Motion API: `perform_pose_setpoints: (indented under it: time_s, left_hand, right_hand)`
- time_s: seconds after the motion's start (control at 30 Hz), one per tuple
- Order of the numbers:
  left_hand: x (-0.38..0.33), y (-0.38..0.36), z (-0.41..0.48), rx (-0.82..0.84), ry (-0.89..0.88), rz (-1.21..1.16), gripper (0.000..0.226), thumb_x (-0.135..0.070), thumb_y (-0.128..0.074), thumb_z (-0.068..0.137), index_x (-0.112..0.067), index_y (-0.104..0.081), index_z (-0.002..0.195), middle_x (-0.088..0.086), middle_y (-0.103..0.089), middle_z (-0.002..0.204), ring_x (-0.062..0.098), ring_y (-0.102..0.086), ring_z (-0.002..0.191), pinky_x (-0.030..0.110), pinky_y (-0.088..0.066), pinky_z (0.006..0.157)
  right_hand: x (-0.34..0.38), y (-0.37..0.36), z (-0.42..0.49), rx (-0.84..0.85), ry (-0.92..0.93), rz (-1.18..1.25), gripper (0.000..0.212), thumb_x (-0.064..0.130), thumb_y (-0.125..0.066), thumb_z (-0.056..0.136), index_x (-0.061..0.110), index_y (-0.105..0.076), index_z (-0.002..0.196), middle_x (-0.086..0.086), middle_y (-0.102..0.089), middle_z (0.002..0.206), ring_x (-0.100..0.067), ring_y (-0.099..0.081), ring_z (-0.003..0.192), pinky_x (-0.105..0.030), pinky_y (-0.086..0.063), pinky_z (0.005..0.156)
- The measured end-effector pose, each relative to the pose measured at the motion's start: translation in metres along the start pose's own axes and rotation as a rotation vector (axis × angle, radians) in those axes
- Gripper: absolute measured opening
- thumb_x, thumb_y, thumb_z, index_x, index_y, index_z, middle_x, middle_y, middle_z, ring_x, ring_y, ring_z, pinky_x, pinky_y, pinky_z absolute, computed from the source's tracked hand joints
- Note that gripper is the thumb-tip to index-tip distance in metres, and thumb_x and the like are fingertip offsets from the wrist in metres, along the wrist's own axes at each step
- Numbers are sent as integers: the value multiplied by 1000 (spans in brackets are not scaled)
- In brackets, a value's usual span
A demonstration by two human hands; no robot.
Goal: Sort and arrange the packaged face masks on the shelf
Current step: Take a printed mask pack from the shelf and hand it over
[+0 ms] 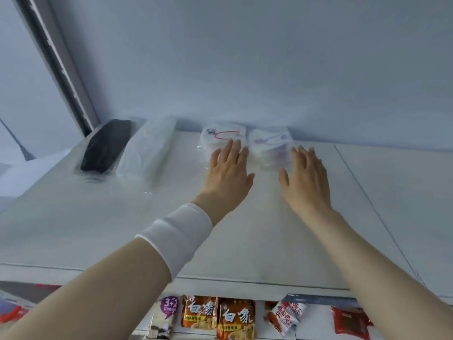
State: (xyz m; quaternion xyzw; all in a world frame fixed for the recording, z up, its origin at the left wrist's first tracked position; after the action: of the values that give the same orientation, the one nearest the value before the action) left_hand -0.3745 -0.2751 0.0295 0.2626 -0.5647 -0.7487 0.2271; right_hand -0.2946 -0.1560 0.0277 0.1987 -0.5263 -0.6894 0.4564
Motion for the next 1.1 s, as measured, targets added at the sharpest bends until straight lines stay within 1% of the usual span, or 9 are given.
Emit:
perform_pose_setpoints:
  time_s: [0.17,0.4,0.5,0.57,0.67,0.77,0.87,0.97,1.1]
  left_hand:
    - [-18,-20,43,55,-44,54,61,-39,-33,100,-11,-11,149,7,-3,159,22,4,147,37,-1,115]
    - [-3,-22,62,40,-36,103,59,-39,-33,99,-11,-15,148,6,-5,159,20,3,147,36,-1,115]
    - [-1,-19,65,23,-47,96,59,-39,-33,99,-12,-16,148,6,-6,159,20,3,147,35,0,114]
    - [-1,-18,65,9,-49,74,59,-39,-33,99,-12,-15,149,6,-6,159,19,3,147,35,1,115]
    - [-1,-18,65,7,-48,46,59,-39,-32,100,-12,-15,149,5,-6,159,19,3,147,34,1,115]
    - [1,-17,67,-10,-49,12,58,-39,-33,100,-13,-16,149,5,-8,159,18,1,147,33,0,114]
    - [3,-13,67,-22,-42,-18,58,-38,-34,100,-13,-17,149,4,-8,159,17,1,147,32,0,114]
    - [2,-12,67,-31,-38,-68,58,-39,-35,100,-14,-17,149,3,-8,159,16,0,147,30,0,114]
    - [2,-9,68,-46,1,-303,63,-39,-40,98,-15,-14,150,2,-11,159,16,-4,146,29,-2,114]
  right_hand:
    - [-67,-15,43,90,-420,450,58,42,-37,97,3,-35,140,-15,-39,145,-29,-37,133,-35,-30,104]
    - [-68,-63,99,389,-612,544,82,67,-54,77,8,-47,133,-10,-47,138,-30,-46,125,-38,-38,105]
    - [-67,-74,106,500,-614,425,83,60,-68,68,11,-48,132,-11,-51,132,-30,-48,121,-37,-42,101]
    - [-62,-81,109,560,-575,469,69,48,-70,74,8,-51,128,-9,-57,115,-26,-55,108,-32,-45,94]
    - [-52,-82,109,622,-569,640,45,29,-67,84,5,-55,120,-6,-53,82,-20,-51,70,-27,-46,71]
    - [-46,-73,107,623,-551,594,20,27,-56,93,8,-49,97,-9,-43,58,-15,-40,50,-16,-31,48]
    - [-51,-73,103,556,-627,725,35,18,-59,92,0,-51,120,-7,-49,68,-12,-39,51,-15,-31,38]
    - [-62,-82,96,496,-728,918,35,15,-66,86,6,-56,119,-7,-60,96,-13,-46,58,-19,-39,49]
    - [-78,-76,82,425,-717,1126,22,16,-76,75,10,-67,95,-10,-64,99,-20,-65,59,-34,-45,77]
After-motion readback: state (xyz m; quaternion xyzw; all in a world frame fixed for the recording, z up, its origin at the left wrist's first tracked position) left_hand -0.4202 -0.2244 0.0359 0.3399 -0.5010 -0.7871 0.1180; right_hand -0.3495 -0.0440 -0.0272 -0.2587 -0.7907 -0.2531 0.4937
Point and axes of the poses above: each hand's wrist, its own z-axis towards the middle knuckle, its own y-axis out of the back of the hand, x = y × z, the point moved 9 cm from there along z, towards the middle knuckle
